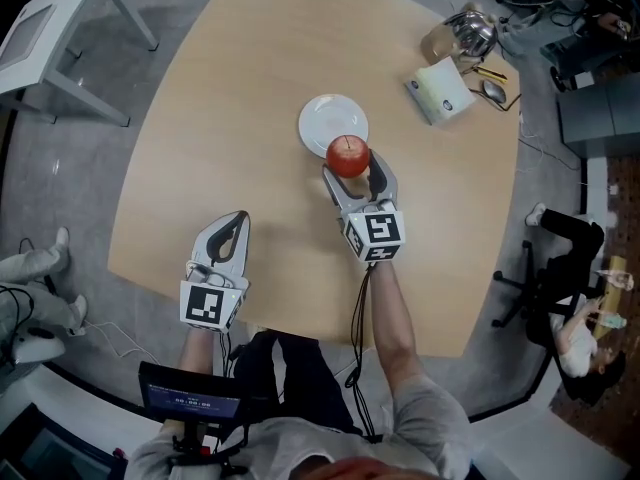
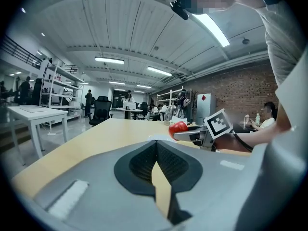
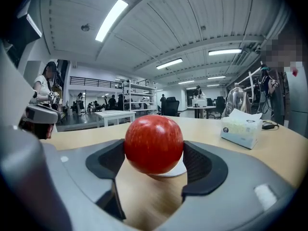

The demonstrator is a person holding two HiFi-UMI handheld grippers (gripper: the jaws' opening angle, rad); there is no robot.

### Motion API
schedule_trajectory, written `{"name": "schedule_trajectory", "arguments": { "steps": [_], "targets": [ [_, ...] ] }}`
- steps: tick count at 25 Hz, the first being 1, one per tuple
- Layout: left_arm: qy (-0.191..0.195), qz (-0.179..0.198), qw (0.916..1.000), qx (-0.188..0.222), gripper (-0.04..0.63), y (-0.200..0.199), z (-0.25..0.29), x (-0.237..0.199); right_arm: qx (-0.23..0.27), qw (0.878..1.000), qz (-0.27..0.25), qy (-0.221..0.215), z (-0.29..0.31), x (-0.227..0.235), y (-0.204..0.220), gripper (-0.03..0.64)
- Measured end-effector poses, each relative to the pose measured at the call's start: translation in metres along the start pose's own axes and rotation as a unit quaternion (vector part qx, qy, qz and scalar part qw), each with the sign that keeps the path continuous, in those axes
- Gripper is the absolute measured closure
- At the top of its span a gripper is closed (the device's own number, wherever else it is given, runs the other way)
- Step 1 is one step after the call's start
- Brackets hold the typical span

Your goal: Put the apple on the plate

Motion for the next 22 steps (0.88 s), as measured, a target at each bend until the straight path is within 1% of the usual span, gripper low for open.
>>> {"name": "schedule_trajectory", "arguments": {
  "steps": [10,19,22],
  "targets": [
    [-0.015,-0.014,0.9997,-0.016,0.577,0.002,0.016,-0.008,-0.027,0.999,-0.02,0.001,0.035,0.019,-0.009,0.236],
    [-0.028,-0.016,0.9994,-0.011,0.577,-0.006,0.019,-0.01,-0.05,0.999,-0.02,-0.002,0.051,0.032,-0.014,0.235],
    [-0.033,-0.016,0.9992,-0.016,0.577,-0.011,0.019,-0.011,-0.062,0.998,-0.026,-0.005,0.057,0.031,-0.013,0.235]
  ]
}}
Point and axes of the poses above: the fingertips, and each gripper's own axes: z forward along the fingers, x to its right, y out of its underside, the point moved 7 cm from there along -z, backward along the fingers, and after that the axes turned 5 degrees about -x, right-handed, at the moved point
